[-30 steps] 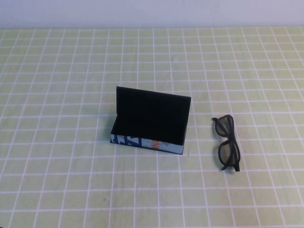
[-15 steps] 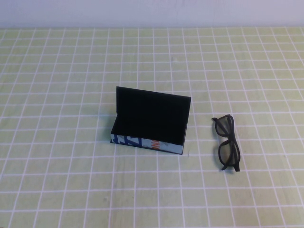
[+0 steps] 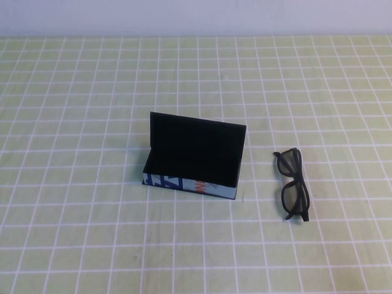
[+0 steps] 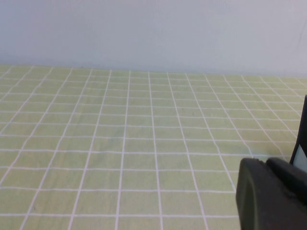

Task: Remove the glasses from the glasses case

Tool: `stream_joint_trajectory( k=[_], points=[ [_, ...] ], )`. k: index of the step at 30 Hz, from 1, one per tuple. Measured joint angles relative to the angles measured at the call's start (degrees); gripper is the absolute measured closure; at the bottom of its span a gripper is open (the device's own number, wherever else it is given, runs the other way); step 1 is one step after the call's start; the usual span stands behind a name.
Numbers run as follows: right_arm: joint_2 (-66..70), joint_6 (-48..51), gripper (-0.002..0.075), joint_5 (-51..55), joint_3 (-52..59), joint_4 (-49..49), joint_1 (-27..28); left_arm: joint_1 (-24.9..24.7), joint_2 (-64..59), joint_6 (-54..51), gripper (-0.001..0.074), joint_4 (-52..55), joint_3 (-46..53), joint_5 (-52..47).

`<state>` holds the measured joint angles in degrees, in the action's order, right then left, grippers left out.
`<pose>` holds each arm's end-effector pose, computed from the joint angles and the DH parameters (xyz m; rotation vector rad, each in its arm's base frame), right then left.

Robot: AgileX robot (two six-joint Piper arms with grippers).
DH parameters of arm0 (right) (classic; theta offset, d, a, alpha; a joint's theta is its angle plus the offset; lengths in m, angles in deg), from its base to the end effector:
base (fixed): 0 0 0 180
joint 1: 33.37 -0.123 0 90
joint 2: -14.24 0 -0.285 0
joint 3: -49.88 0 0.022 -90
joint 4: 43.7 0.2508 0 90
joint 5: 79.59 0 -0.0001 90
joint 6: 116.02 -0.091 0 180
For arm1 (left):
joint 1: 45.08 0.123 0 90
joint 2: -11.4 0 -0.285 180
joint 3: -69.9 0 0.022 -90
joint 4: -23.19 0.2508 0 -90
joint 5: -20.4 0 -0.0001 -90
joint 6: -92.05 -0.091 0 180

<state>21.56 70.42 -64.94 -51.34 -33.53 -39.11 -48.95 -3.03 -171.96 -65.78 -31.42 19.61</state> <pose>0.0547 0.0096 0.1816 -0.0684 1.7556 0.1555 0.0662 -0.0058 0.1974 -0.0049 1.6269 -0.1298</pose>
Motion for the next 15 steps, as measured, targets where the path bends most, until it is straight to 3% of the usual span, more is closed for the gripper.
stream_joint_trajectory(
  k=[15],
  points=[
    [0.0,0.0,0.0743,3.43,0.0,1.34,0.0,0.0,-0.11,0.0,0.0739,-0.04,0.0,-0.1]
  ],
)
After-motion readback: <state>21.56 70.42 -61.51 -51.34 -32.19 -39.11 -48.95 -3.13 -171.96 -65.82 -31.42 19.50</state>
